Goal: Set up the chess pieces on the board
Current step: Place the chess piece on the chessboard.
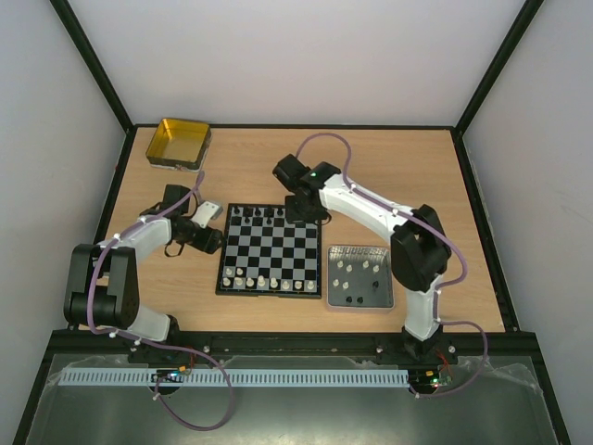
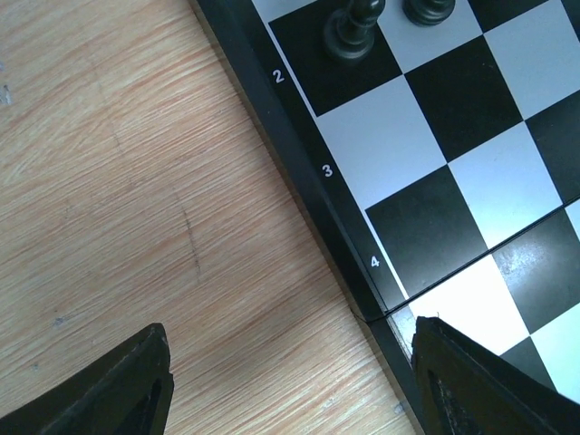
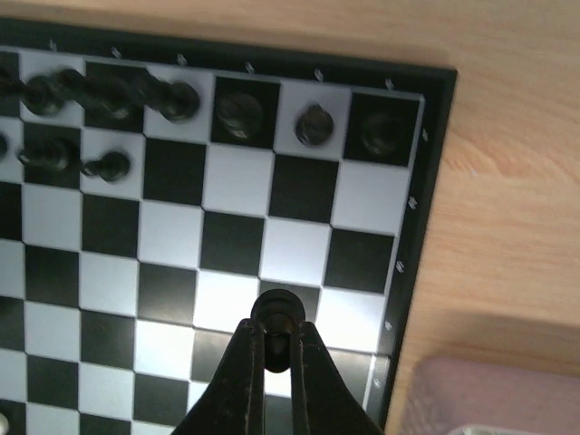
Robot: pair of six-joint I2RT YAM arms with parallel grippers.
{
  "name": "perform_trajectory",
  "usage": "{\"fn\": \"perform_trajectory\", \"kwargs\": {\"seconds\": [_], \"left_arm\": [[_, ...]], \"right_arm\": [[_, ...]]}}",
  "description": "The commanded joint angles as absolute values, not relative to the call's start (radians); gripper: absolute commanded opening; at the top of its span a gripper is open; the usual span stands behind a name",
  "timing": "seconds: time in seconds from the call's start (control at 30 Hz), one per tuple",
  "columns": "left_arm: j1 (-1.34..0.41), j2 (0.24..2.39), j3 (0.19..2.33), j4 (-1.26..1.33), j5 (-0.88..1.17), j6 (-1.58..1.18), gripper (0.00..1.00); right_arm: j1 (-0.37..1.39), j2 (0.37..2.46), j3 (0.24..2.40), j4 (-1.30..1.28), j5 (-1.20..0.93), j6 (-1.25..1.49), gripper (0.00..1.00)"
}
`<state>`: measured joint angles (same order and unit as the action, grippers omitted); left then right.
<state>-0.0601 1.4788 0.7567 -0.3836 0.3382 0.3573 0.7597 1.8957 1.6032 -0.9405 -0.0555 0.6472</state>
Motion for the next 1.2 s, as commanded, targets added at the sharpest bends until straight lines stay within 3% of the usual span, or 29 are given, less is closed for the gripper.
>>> {"fn": "perform_trajectory", "kwargs": {"seconds": [0.0,1.17], "left_arm": [[-0.048,1.464,0.741,-0.379,0.362,0.354,0.73],[-0.035,1.464,0.735,-0.381,0.380,0.359,0.73]], "right_arm": [[0.779,1.983,1.747,-1.029,-0.016,0.601,0.02],[0.821,2.269,1.986,-1.009,-0.064,0.572,0.02]]}}
